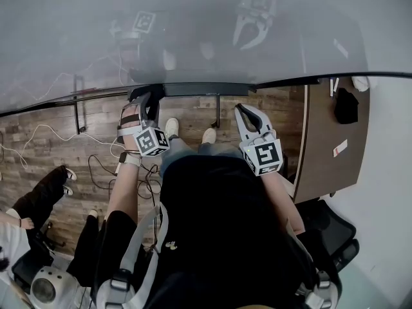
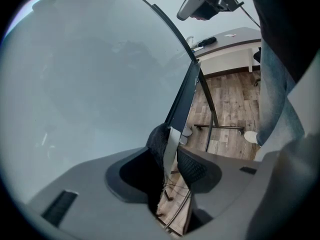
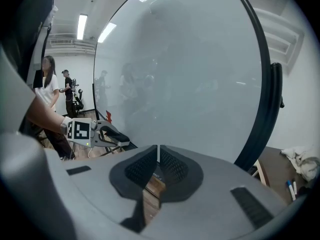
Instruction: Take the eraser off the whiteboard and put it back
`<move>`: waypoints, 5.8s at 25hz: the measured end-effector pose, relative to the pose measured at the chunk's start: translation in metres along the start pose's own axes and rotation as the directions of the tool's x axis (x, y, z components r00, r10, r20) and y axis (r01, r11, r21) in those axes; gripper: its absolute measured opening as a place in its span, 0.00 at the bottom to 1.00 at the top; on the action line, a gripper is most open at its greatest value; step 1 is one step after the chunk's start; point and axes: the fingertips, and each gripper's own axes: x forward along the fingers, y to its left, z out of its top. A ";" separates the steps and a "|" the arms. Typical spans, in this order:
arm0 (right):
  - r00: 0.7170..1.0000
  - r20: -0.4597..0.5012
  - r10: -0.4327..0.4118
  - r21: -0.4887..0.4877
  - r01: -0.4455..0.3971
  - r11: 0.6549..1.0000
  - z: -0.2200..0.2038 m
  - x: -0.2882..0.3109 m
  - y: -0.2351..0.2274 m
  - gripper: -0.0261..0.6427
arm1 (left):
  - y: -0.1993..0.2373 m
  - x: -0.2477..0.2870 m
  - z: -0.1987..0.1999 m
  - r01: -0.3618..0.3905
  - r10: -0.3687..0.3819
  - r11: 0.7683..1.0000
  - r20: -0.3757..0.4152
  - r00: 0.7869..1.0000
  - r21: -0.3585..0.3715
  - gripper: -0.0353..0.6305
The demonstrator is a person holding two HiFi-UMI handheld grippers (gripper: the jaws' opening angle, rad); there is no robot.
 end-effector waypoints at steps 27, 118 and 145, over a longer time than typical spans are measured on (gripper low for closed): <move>0.982 0.078 0.171 -0.052 -0.167 0.985 0.029 0.023 0.021 0.08 | 0.055 -0.081 0.012 -0.173 0.176 0.944 -0.016 0.984 -0.283 0.26; 0.984 0.063 0.166 -0.030 -0.165 0.986 0.067 0.026 0.059 0.08 | 0.083 -0.097 0.031 -0.006 0.078 0.923 0.171 0.982 -0.386 0.26; 0.999 -0.034 -0.012 0.076 0.014 0.997 0.021 -0.007 0.045 0.08 | 0.018 -0.023 0.026 0.140 -0.125 0.987 0.168 0.978 -0.082 0.27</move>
